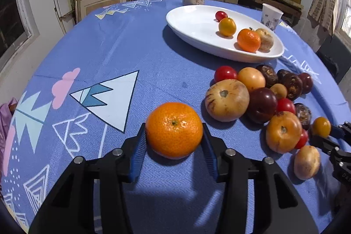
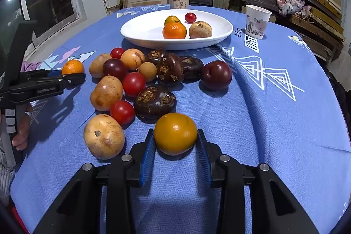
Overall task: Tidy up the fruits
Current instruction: 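Grasp the mandarin with the left tool while the right tool grasps the yellow-orange fruit, then carry both fruits onto the white plate and open both tools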
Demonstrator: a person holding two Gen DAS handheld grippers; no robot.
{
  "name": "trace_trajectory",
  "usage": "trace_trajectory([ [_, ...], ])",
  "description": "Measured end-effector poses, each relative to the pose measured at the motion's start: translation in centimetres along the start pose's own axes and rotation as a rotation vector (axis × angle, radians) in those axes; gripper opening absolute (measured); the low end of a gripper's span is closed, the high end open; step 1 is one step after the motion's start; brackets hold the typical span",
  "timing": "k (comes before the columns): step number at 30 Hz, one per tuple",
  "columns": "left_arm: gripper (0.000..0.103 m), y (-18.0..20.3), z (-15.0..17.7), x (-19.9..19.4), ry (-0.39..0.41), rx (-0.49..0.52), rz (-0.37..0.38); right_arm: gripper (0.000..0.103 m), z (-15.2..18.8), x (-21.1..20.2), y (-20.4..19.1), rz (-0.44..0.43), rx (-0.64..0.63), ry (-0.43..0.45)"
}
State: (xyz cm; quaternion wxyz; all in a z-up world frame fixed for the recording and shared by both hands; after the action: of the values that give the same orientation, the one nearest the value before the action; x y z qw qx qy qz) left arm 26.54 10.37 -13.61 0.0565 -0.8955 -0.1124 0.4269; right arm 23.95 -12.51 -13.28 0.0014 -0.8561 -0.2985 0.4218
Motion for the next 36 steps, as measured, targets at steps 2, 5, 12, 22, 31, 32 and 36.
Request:
trace_trajectory([
  [2,0.046,-0.2,-0.2,-1.1,0.039,-0.009,0.004,0.039,0.0,-0.1,0.2,-0.003,0.011,0.004],
  [5,0.046,-0.4,-0.6,-2.2,0.089,-0.017,-0.004,0.039,0.0,-0.1,0.5,-0.010,0.026,0.008],
  [12,0.046,0.6,-2.4,-0.9,0.029,-0.025,-0.004,0.038,-1.4,-0.4,1.4,-0.052,0.082,0.027],
  [22,0.046,1.2,-13.8,-2.9,0.170,-0.071,-0.026,0.038,-14.2,-5.6,3.2,-0.025,0.071,0.246],
  [31,0.046,2.5,-18.0,3.3,0.122,-0.101,-0.066,0.038,-22.4,0.2,7.2,-0.041,0.165,0.280],
  [32,0.046,2.8,-17.9,4.2,0.109,-0.094,-0.071,0.038,-22.5,1.2,7.5,-0.034,0.165,0.265],
  [36,0.046,4.1,-17.2,7.6,0.057,-0.070,-0.068,0.038,-21.8,6.0,8.1,-0.020,0.158,0.184],
])
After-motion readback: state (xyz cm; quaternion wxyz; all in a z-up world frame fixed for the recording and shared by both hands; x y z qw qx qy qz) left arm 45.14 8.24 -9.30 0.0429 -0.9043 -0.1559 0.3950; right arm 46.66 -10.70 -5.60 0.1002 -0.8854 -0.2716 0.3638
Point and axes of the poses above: each gripper's, at about its wrist camera, not at the fingertips, and x roughly the way its jaws point, y to its right, z to its underside, the point moved 8 cm from there along x, roughly the way its jaws point, and after that the axes turned 15 degrees about -z, right-handed, at the moved point
